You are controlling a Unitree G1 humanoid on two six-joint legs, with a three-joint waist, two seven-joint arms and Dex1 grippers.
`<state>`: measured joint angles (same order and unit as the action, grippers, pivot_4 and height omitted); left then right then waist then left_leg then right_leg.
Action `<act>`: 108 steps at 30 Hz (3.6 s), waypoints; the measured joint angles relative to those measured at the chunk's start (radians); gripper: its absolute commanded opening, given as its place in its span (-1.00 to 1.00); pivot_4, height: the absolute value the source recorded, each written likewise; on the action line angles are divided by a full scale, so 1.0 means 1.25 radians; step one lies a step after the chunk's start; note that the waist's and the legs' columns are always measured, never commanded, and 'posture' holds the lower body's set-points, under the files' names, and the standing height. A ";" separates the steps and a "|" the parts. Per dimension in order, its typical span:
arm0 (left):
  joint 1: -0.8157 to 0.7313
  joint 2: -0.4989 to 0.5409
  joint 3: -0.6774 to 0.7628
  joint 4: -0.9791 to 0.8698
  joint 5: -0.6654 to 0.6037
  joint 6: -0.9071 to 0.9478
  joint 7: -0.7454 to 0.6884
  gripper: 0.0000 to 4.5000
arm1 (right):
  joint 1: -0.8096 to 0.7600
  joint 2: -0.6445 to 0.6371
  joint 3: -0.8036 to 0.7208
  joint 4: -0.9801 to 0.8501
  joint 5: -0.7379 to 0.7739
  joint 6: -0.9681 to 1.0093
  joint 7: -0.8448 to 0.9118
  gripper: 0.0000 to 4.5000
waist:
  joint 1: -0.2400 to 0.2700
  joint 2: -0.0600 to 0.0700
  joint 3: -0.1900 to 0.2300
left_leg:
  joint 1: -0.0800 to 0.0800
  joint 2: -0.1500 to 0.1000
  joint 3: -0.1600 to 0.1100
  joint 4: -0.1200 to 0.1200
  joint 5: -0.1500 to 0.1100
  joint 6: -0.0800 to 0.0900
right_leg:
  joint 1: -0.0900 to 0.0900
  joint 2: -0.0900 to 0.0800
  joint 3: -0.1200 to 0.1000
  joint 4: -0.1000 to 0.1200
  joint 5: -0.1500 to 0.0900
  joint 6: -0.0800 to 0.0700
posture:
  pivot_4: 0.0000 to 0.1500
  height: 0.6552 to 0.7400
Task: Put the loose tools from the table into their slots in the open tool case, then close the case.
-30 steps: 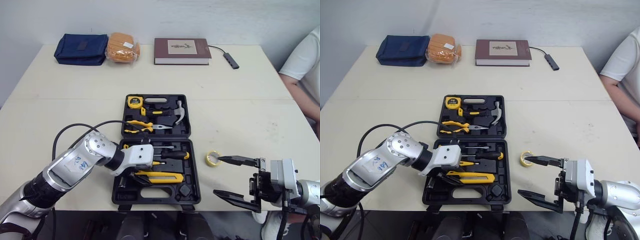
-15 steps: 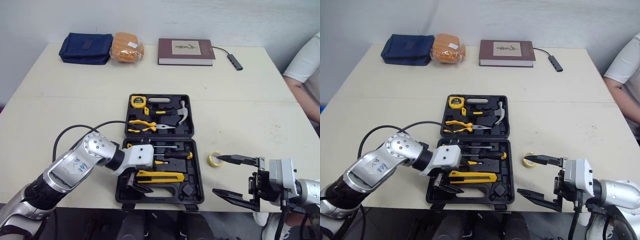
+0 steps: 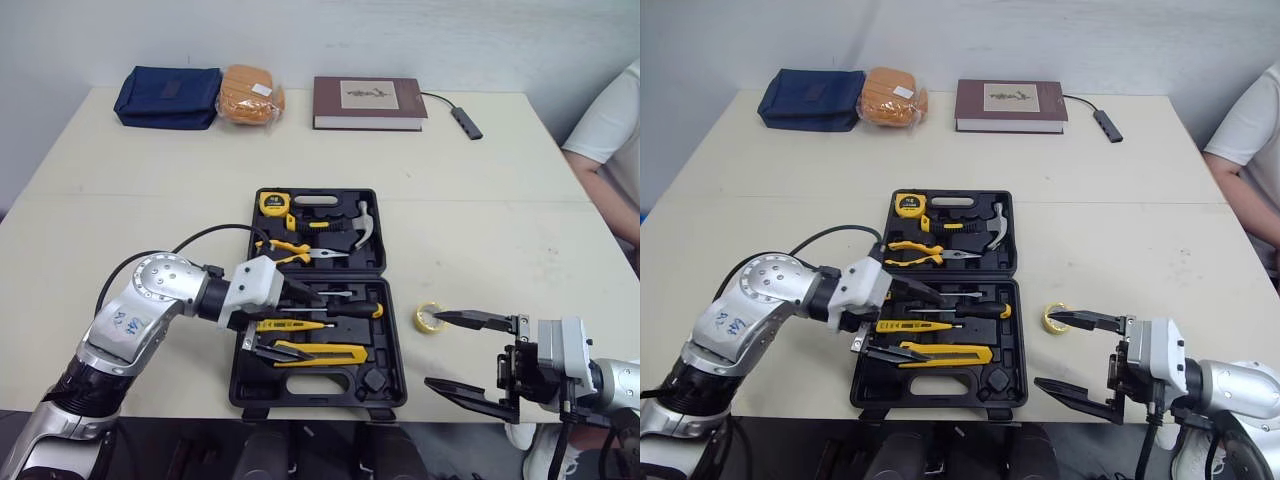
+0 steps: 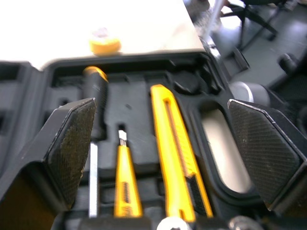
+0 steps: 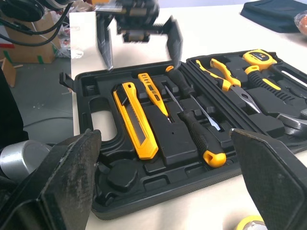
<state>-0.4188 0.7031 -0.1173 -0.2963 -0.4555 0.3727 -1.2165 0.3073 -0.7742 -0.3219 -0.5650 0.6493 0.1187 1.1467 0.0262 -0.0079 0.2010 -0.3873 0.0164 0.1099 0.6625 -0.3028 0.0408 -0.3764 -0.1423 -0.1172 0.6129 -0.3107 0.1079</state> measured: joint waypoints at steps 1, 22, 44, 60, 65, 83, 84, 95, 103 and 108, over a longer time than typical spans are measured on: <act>0.007 -0.008 0.015 0.009 -0.006 -0.007 0.006 0.97 | -0.001 0.001 0.000 0.010 -0.003 -0.006 0.000 1.00 | 0.000 0.000 0.000 | 0.000 0.000 0.000 0.000 0.000 0.000 | 0.000 0.000 0.000 0.000 0.000 0.000 | 1.00 1.00; 0.102 -0.059 -0.034 0.073 0.077 -0.236 -0.033 -0.99 | -0.004 0.021 -0.001 0.057 -0.038 -0.060 -0.008 1.00 | 0.000 0.000 0.000 | 0.000 0.000 0.000 0.000 0.000 0.000 | 0.000 0.000 0.000 0.000 0.000 0.000 | 1.00 1.00; 0.092 -0.044 -0.127 0.132 0.202 -0.290 0.001 -0.99 | -0.019 0.027 0.004 0.058 -0.047 -0.060 -0.021 1.00 | 0.000 0.003 -0.002 | 0.002 -0.001 0.000 0.000 -0.001 0.001 | 0.001 -0.003 -0.001 0.002 0.000 0.000 | 1.00 1.00; 0.089 -0.067 -0.160 0.160 0.221 -0.290 0.037 -0.99 | -0.012 0.032 -0.004 0.073 -0.055 -0.063 -0.036 1.00 | 0.000 0.009 -0.016 | 0.003 -0.001 0.001 0.000 -0.002 0.002 | 0.002 -0.003 0.000 0.001 0.000 0.000 | 1.00 1.00; 0.118 -0.090 -0.075 0.184 0.116 -0.298 0.025 -0.99 | 0.029 0.039 -0.063 0.125 -0.058 -0.101 -0.027 1.00 | 0.000 0.007 -0.015 | 0.001 -0.001 0.000 0.000 -0.002 0.002 | 0.000 -0.003 0.000 0.001 0.000 0.000 | 1.00 1.00; 0.420 0.036 0.557 0.489 0.033 -0.417 0.246 0.97 | 0.072 0.057 -0.354 0.749 -0.151 -0.446 -0.055 1.00 | -0.015 0.006 -0.014 | 0.002 -0.001 0.002 -0.004 -0.008 -0.001 | -0.001 -0.005 0.001 -0.004 0.000 0.000 | 1.00 1.00; 0.420 0.031 0.574 0.503 0.033 -0.421 0.266 0.97 | 0.072 0.057 -0.363 0.775 -0.151 -0.454 -0.064 1.00 | -0.012 0.006 -0.014 | 0.002 0.000 0.001 -0.004 -0.009 0.000 | -0.001 -0.005 0.001 -0.004 0.000 0.000 | 1.00 1.00; 0.405 0.003 0.567 0.491 0.032 -0.438 0.330 0.97 | 0.035 0.055 -0.351 0.815 -0.158 -0.499 -0.105 1.00 | -0.021 0.007 -0.014 | 0.009 0.000 0.005 -0.013 -0.007 -0.003 | 0.000 -0.004 0.005 -0.004 -0.001 -0.002 | 1.00 1.00; 0.294 0.010 0.408 0.165 -0.086 -0.230 0.283 0.97 | 0.037 -0.019 -0.236 0.419 -0.073 -0.252 -0.085 1.00 | -0.022 0.007 -0.014 | 0.009 0.000 0.006 -0.013 -0.004 -0.007 | 0.000 -0.003 0.006 -0.003 -0.001 -0.002 | 1.00 1.00; 0.234 0.043 0.305 0.083 -0.117 -0.128 0.203 0.97 | 0.039 -0.167 -0.175 0.254 -0.090 0.006 -0.128 1.00 | -0.019 0.007 -0.013 | 0.009 0.000 0.008 -0.012 -0.005 -0.007 | 0.000 -0.002 0.006 -0.004 -0.001 -0.002 | 1.00 1.00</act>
<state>-0.1258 0.7571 0.2644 -0.1928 -0.6018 0.2122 -0.9629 0.3566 -0.9828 -0.5407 -0.2474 0.5370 0.1268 0.9872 0.0020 0.0008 0.1848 -0.3762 0.0166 0.1193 0.6478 -0.3085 0.0326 -0.3760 -0.1450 -0.1103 0.6080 -0.3116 0.1056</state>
